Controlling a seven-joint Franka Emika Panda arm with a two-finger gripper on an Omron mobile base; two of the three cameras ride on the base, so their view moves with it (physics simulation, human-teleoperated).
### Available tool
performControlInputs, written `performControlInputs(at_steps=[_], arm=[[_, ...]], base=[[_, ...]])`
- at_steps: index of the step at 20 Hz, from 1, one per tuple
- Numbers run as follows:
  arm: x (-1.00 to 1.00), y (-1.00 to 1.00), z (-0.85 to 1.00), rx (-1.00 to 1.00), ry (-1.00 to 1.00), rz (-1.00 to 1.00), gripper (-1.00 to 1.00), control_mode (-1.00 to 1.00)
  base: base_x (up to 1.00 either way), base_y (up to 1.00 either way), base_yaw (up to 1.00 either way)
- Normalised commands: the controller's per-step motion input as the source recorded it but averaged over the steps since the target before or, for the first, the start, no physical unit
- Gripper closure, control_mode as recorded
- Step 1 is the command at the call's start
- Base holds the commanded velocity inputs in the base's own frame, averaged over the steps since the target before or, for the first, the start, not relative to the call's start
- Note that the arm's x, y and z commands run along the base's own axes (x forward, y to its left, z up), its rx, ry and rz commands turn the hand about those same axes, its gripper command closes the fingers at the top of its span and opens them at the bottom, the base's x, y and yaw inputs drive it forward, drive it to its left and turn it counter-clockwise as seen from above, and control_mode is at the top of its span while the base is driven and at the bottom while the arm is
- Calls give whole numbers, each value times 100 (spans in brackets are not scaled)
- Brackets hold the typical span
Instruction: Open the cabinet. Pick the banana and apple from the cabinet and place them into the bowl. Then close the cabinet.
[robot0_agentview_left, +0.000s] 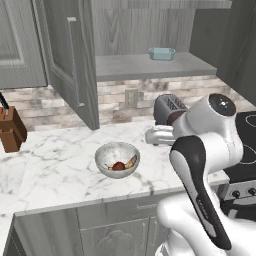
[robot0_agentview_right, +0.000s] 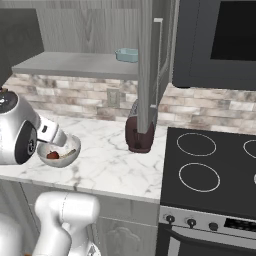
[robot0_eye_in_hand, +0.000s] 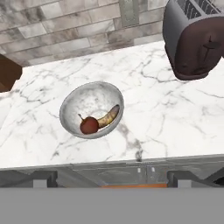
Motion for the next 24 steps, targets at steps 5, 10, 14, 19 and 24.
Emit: performControlInputs(at_steps=[5, 10, 14, 19, 24], arm=[[-57, -50, 33, 0, -3, -5, -100, -100], [-50, -46, 32, 0, -3, -5, -100, -100], [-45, -47, 30, 0, 0, -5, -100, -100], [-39, -46, 19, 0, 0, -5, -100, -100], [-34, -48, 10, 0, 0, -4, -100, -100]], base=[[0, 0, 0], [0, 0, 0], [0, 0, 0], [0, 0, 0], [0, 0, 0]])
